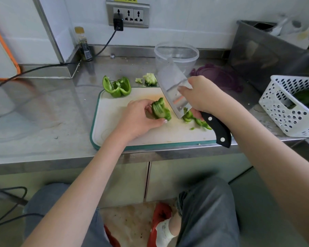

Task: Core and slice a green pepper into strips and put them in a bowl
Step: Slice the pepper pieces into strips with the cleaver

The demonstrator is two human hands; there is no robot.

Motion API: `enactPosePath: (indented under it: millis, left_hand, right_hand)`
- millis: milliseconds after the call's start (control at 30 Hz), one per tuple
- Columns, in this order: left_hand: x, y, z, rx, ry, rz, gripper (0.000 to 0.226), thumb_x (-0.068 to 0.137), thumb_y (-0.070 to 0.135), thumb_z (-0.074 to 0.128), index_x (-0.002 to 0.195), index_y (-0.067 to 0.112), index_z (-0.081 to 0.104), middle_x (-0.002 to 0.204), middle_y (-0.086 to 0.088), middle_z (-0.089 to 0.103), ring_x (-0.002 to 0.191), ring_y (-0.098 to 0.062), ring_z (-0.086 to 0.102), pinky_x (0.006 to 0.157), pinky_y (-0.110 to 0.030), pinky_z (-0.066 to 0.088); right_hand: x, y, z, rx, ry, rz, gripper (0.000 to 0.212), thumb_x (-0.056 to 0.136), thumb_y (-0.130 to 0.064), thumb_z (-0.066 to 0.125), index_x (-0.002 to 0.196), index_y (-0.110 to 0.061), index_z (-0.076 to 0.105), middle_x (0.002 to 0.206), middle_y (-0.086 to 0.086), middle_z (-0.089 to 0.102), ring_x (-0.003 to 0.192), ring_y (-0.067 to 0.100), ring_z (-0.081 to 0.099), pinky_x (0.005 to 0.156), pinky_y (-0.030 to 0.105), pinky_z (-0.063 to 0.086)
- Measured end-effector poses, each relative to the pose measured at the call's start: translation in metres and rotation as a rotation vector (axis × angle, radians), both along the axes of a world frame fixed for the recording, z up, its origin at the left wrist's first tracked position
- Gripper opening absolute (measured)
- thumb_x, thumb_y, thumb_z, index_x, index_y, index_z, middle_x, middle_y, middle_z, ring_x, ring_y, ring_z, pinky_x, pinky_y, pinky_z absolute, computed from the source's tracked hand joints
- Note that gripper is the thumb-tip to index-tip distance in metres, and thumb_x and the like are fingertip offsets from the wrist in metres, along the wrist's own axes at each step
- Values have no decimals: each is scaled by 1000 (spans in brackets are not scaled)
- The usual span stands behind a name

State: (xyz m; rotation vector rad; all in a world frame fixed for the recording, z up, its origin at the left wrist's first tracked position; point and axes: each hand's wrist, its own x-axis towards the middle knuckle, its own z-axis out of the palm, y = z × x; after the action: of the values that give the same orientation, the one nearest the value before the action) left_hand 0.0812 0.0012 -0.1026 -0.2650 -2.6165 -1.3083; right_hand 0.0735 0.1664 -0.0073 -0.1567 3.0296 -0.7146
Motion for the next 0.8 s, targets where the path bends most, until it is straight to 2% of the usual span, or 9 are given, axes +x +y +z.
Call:
enactPosePath:
  millis: [167,300,467,533,600,633,700,767,800]
  left_hand:
    - [0,0,-1,-18,8,10,39,65,36,82,96,16,70,80,-2,65,82,-24,56,75,-39,48]
    - [0,0,-1,-16,6,11,39,65,37,82,97,18,70,80,-1,66,81,-23,57,76,-40,50]
    - [2,0,2,-27,4,15,39,66,40,81,97,20,70,81,0,67,82,-23,58,76,-40,50]
    - [2,0,3,-29,1,10,38,67,41,80,97,20,71,79,-1,67,80,-22,58,74,-39,50]
    - [3,1,4,-16,-5,2,36,68,39,80,96,19,72,79,-3,68,78,-21,59,72,-38,48]
    - [4,1,5,-12,-7,-2,36,68,38,80,97,18,72,79,-4,68,77,-21,59,71,-37,48]
    - [4,1,5,-11,-12,-9,36,68,38,80,97,18,72,81,-4,69,78,-20,60,72,-38,49]
    - [4,2,6,2,-19,-11,36,68,38,80,98,18,72,85,-3,70,81,-19,62,75,-40,51]
    - [4,2,6,11,-25,-12,37,68,38,80,98,18,72,86,-3,71,83,-18,63,76,-41,52]
  right_hand:
    - [0,-9,-5,20,-101,3,21,100,-26,39,95,-7,44,32,3,45,17,7,39,24,16,28]
    - [2,-10,-6,-8,-42,1,23,99,-28,37,85,-11,43,56,5,50,21,3,42,39,20,37]
    - [0,-13,-12,11,-20,-11,21,99,-25,37,88,-9,45,58,5,51,22,2,44,39,21,38]
    - [0,-17,-10,17,-85,-52,12,96,-18,47,98,-6,49,66,8,57,34,6,55,47,26,47]
    - [0,-22,-10,53,-126,-105,35,86,-7,62,119,-6,49,85,14,66,67,19,67,61,31,51]
    - [1,-23,-10,79,-140,-113,38,86,-5,62,121,-8,48,78,15,68,67,23,66,61,30,51]
    - [-2,-22,-11,166,-129,-83,19,93,-8,53,111,-9,49,44,7,58,43,20,58,52,27,55]
    - [-3,-23,-11,200,-99,-56,12,95,-12,51,107,-11,49,39,2,52,33,19,52,42,25,53]
    - [-5,-22,-13,209,-89,-52,6,97,-14,50,101,-13,47,34,2,50,26,17,50,32,20,45]
